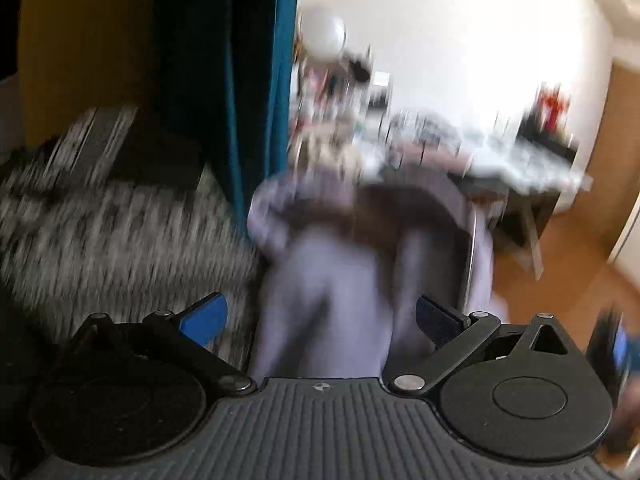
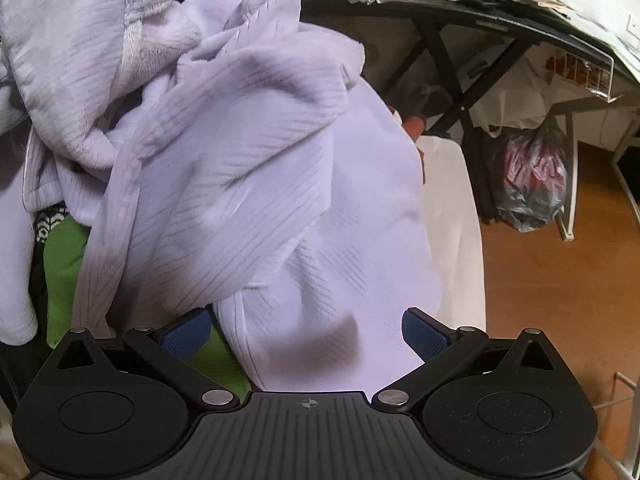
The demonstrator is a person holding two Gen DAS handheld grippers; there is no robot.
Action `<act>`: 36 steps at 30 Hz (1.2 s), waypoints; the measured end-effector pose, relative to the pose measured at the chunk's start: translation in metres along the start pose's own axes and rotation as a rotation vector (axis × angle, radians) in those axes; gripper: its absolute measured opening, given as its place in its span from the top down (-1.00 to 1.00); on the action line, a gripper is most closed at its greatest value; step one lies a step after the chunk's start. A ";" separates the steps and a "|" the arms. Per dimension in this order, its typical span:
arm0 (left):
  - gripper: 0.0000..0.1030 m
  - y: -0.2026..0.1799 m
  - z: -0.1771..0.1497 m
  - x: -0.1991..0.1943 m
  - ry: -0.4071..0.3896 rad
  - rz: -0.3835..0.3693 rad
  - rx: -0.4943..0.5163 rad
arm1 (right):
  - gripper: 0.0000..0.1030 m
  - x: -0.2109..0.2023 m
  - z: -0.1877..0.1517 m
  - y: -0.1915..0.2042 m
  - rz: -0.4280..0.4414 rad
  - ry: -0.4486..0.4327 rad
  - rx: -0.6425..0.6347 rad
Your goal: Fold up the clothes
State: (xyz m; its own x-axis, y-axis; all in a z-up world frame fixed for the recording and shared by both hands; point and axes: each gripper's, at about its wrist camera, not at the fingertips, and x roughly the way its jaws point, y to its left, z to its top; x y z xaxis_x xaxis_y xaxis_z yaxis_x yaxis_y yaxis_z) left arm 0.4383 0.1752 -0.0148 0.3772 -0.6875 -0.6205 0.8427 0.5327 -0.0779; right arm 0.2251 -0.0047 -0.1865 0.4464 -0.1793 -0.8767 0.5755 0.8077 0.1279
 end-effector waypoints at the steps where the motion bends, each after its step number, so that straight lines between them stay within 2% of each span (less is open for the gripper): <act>1: -0.99 -0.002 -0.014 0.003 0.040 0.004 -0.003 | -0.98 0.000 -0.001 0.001 0.000 0.005 0.000; 3: -0.99 -0.006 -0.034 0.013 0.100 0.000 0.010 | -0.98 0.002 -0.002 0.002 -0.003 0.012 -0.005; 5: -0.99 -0.009 -0.045 0.024 0.118 0.039 0.025 | -0.98 0.004 -0.002 0.005 -0.010 0.012 -0.016; 6: -0.91 -0.010 -0.050 0.029 0.126 0.060 0.033 | -0.98 0.005 -0.002 0.006 -0.013 0.014 -0.019; 7: -0.35 -0.008 -0.052 0.032 0.129 0.050 0.004 | -0.98 0.007 -0.001 0.007 -0.016 0.016 -0.022; 8: 0.60 -0.004 -0.051 0.034 0.146 0.020 -0.061 | -0.98 0.008 -0.001 0.008 -0.018 0.018 -0.024; 9: 0.83 0.000 -0.049 0.036 0.167 -0.014 -0.135 | -0.98 0.009 0.000 0.009 -0.016 0.017 -0.024; 10: 0.81 -0.003 -0.045 0.035 0.159 -0.051 -0.172 | -0.98 0.009 0.001 0.010 -0.014 0.013 -0.024; 13: 0.81 -0.031 -0.028 0.035 0.127 -0.166 -0.101 | -0.98 0.009 0.001 0.010 -0.014 0.006 -0.027; 15: 0.81 -0.044 -0.018 0.049 0.130 -0.202 -0.076 | -0.98 0.009 0.002 0.008 -0.016 0.009 -0.023; 19: 0.81 -0.051 -0.007 0.088 0.147 -0.243 -0.127 | -0.98 0.006 0.001 0.000 -0.023 0.000 -0.010; 27: 0.75 -0.066 -0.011 0.154 0.229 -0.249 -0.109 | -0.98 0.004 0.002 -0.020 -0.059 -0.007 0.037; 33: 0.73 -0.070 -0.015 0.149 0.215 -0.239 -0.144 | -0.98 -0.006 -0.001 -0.027 -0.085 -0.021 0.046; 36: 0.54 -0.067 -0.018 0.133 0.209 -0.243 -0.159 | -0.98 -0.013 -0.004 -0.026 -0.084 -0.026 0.049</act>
State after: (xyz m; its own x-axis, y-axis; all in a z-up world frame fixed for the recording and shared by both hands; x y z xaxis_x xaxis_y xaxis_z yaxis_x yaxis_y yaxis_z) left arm 0.4250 0.0564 -0.1062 0.0728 -0.6963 -0.7140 0.8214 0.4479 -0.3530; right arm 0.2013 -0.0216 -0.1805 0.4121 -0.2601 -0.8732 0.6441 0.7611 0.0772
